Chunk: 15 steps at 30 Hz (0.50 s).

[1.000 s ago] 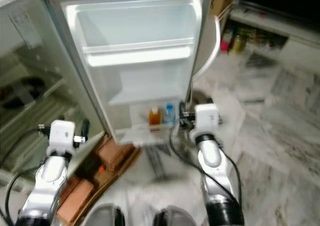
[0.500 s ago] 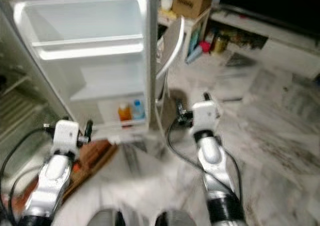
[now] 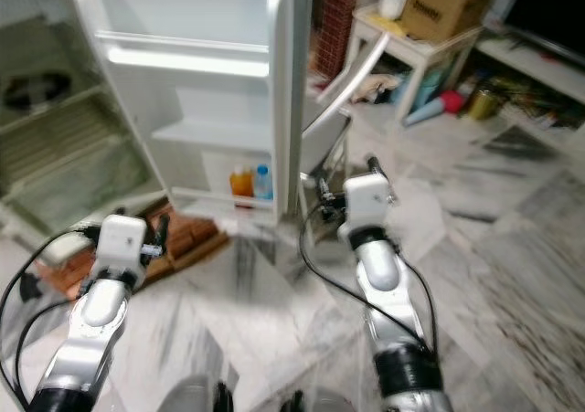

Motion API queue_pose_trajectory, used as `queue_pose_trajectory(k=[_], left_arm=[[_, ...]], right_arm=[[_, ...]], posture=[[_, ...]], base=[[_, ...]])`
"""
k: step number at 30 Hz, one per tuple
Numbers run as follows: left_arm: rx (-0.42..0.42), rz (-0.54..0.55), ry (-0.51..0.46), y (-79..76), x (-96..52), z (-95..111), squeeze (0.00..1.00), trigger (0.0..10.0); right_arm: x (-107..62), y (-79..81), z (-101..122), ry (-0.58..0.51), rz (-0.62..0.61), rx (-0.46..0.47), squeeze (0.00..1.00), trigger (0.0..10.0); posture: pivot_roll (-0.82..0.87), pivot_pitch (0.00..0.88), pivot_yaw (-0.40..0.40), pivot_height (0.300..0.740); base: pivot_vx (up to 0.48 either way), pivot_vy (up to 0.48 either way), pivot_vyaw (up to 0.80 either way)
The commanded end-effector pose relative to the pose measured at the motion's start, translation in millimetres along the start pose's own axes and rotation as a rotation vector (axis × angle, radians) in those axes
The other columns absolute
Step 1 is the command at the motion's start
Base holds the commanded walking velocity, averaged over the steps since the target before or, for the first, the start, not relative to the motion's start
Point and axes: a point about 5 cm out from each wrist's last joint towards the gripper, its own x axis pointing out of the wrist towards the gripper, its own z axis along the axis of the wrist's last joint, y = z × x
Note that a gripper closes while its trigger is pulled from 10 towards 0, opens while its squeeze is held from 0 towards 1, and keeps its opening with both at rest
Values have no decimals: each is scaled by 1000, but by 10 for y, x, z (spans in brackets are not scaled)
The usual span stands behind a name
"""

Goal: Restocking fridge

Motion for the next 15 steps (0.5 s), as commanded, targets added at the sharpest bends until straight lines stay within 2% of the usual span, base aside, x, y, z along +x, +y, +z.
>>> queue_pose_trajectory(k=[1, 3, 7, 9, 10, 13, 15], left_arm=[[-5, 3, -16, -35, 18, 47, 0, 10000], [-16, 25, -15, -19, 18, 48, 0, 10000], [-39, 56, -19, 16, 21, 55, 0, 10000], [-76, 74, -29, 26, 14, 69, 0, 10000], [-166, 68, -37, 12, 9, 96, 0, 10000], [-322, 51, -36, 21, 6, 116, 0, 10000], [-351, 47, -32, 32, 8, 115, 0, 10000]], right_arm=[[-3, -88, -12, 5, -18, -7, 0, 10000], [5, -87, -8, 2, -13, -6, 0, 10000], [14, -93, -6, 1, -12, 0, 0, 10000], [3, -101, -8, 2, -16, 7, 0, 10000], [-16, -107, -8, -2, -19, 25, 0, 10000], [-48, -118, -20, 4, -25, 34, 0, 10000], [-54, -119, -22, 5, -25, 35, 0, 10000]], posture=[[42, 85, 15, 740], [43, 85, 15, 740], [45, 87, 13, 740], [44, 89, 13, 740], [43, 91, 12, 740], [41, 93, 8, 740], [40, 94, 7, 740]], base=[[0, -424, 675], [0, -422, 675], [241, -412, 652], [0, -157, 231], [0, 0, 0], [0, 0, 0], [0, 0, 0]])
